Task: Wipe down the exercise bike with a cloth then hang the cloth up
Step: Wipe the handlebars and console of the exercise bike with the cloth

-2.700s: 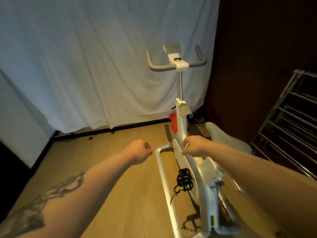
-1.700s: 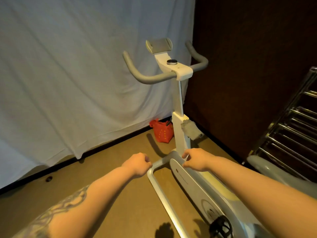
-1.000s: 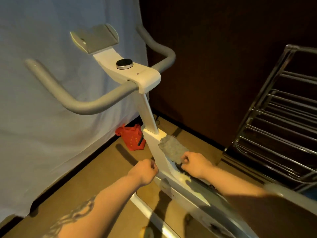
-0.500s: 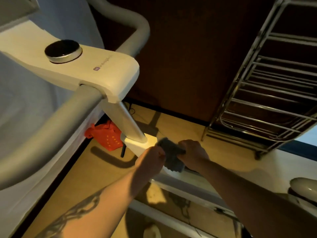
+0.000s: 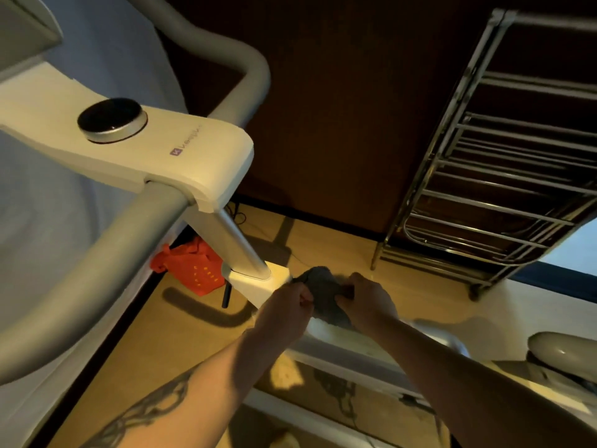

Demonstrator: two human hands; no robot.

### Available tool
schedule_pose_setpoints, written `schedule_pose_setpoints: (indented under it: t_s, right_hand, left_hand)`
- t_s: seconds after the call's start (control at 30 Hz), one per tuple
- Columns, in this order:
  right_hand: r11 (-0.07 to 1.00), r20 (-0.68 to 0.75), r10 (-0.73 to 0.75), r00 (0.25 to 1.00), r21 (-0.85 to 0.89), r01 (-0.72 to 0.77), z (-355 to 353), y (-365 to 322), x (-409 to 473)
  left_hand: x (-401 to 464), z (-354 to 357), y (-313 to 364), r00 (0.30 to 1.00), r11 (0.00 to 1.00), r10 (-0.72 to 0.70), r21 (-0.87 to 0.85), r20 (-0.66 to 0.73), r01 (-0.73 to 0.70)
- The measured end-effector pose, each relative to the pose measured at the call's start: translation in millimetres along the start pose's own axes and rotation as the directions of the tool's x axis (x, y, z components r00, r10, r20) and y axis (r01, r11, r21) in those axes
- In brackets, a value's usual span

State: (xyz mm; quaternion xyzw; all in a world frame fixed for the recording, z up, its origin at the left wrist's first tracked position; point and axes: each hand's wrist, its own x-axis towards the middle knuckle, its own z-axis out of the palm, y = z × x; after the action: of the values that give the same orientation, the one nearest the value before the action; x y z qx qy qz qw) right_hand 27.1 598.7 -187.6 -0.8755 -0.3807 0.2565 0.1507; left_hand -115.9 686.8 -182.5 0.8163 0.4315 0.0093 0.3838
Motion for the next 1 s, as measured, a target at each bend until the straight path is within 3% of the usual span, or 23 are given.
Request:
schedule_pose_setpoints:
  t_s: [0.2, 0.4, 0.57, 0.73, 0.87, 1.0]
  right_hand:
    - [0.952, -0.100, -0.136, 0.986, 0.264, 0.158, -42.1, -20.0, -37.4]
    - [0.825, -0.286, -0.357, 0.889, 0.350, 0.444, -76.4, -40.7, -71.5]
    - [0.715, -0.273, -0.419, 0.866, 0.488, 0.500, -80.9, -52.9, -100.5]
    - [0.582, -0.337, -0.356, 0.872, 0.650, 0.489, -85.8, -85.0, -124.9]
    - [0.587, -0.344, -0.331, 0.879, 0.654, 0.477, -97.1, -120.4, -135.3]
    - [0.614, -0.436, -0.383, 0.814, 0.538, 0.577, -104.3, -153.9, -132.4]
  left_hand:
    - [-33.3, -20.9, 31.7, 0.996, 0.998, -0.054, -0.017, -0.078, 0.053]
    - [-89.9, -24.2, 62.2, 0.963, 0.990, -0.136, -0.072, -0.231, 0.122]
    - [-147.7, -24.0, 62.6, 0.904, 0.976, -0.210, -0.132, -0.372, 0.172]
    - [-191.5, -38.0, 67.8, 0.841, 0.984, -0.174, -0.110, -0.512, 0.137]
    - [-209.4, -75.7, 76.6, 0.768, 0.990, -0.125, -0.133, -0.628, 0.053]
    - [-219.4, -106.8, 77.8, 0.724, 0.979, -0.094, -0.194, -0.684, -0.056]
